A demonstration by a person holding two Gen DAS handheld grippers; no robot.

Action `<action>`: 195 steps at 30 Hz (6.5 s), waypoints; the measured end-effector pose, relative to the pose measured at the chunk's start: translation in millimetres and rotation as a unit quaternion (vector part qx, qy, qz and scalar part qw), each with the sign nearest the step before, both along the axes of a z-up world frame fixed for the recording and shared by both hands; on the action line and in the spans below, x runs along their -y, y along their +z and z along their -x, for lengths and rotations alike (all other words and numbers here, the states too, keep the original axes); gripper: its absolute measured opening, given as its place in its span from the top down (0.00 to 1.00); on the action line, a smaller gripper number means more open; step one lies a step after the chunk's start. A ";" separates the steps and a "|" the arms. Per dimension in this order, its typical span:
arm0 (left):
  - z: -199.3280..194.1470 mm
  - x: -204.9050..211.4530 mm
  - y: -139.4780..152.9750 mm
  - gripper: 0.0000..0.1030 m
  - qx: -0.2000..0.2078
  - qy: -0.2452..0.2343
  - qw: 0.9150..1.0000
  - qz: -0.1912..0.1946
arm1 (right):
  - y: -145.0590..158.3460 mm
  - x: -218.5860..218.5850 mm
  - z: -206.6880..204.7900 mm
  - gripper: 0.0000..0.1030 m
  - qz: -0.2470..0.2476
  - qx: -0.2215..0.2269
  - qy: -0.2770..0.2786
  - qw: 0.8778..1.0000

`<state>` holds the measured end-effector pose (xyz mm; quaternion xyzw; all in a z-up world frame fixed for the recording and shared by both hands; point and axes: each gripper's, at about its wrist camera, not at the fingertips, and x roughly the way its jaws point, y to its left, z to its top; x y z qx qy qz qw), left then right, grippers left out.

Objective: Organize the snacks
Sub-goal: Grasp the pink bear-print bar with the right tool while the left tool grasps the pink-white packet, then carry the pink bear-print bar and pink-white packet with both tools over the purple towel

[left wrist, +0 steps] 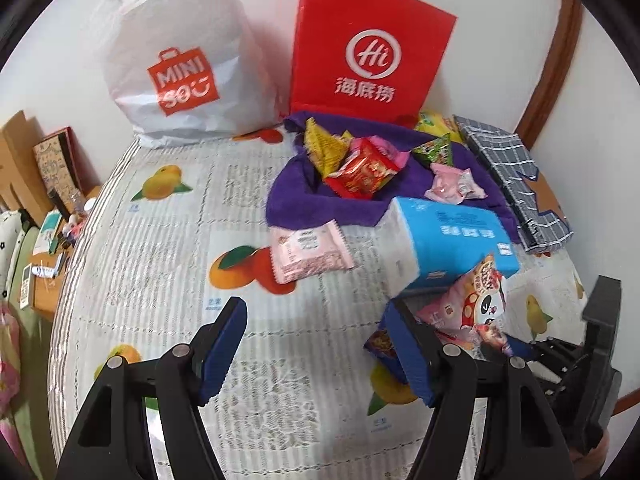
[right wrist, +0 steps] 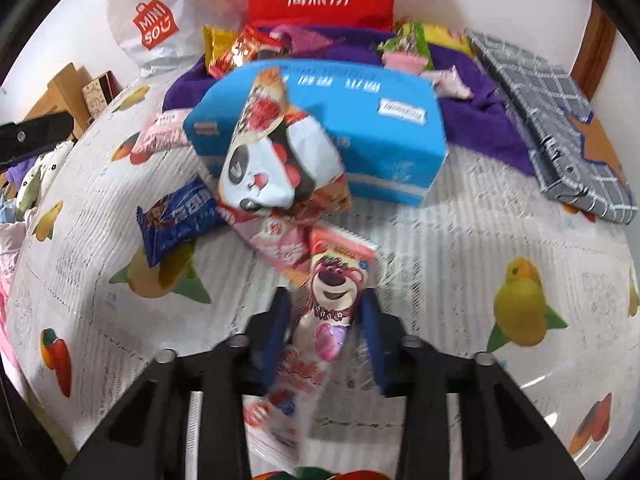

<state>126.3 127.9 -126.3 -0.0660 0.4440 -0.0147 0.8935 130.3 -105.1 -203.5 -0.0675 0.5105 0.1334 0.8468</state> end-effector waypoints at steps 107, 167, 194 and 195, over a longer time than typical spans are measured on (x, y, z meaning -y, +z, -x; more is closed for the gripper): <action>-77.8 4.9 -50.2 0.80 0.060 0.051 0.996 0.033 | -15.6 75.8 -34.7 0.75 -0.013 0.087 -0.032 0.996; -79.8 70.9 91.8 0.80 0.116 -0.031 0.992 0.049 | 143.3 47.7 -98.4 0.81 -0.080 0.179 -0.026 0.980; -219.4 68.6 34.9 0.80 0.057 -0.040 0.996 0.049 | 87.1 21.4 -243.7 0.81 -0.058 0.140 -0.025 0.988; -220.8 66.2 32.5 0.80 0.055 -0.035 0.997 0.050 | 83.5 21.7 -245.9 0.81 -0.057 0.134 -0.024 0.989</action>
